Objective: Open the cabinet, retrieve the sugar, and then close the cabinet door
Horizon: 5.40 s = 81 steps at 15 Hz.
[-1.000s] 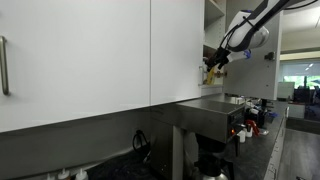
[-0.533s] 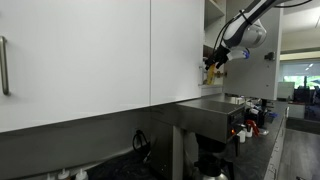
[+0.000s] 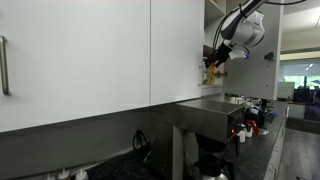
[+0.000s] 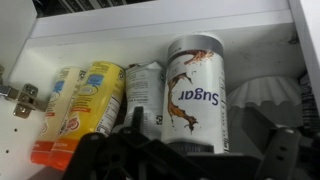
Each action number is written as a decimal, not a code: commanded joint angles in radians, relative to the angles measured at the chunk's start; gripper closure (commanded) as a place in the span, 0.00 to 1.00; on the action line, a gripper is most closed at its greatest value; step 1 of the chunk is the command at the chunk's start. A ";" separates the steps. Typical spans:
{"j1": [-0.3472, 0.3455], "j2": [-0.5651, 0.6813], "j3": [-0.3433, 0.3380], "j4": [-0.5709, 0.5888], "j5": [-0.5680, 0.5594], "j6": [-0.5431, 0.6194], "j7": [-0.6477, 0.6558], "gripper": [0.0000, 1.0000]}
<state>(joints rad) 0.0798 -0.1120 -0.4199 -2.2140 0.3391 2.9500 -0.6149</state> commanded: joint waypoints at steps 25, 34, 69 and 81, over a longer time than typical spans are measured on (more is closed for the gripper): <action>0.093 0.250 -0.154 0.285 0.825 -0.268 -0.805 0.00; 0.090 0.282 -0.150 0.320 0.839 -0.289 -0.830 0.28; -0.134 -0.216 0.096 -0.340 0.083 0.203 -0.268 0.70; -0.279 -0.511 0.296 -0.517 -0.438 0.103 0.291 0.70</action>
<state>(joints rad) -0.1731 -0.5426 -0.1651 -2.7033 -0.0446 3.0905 -0.3904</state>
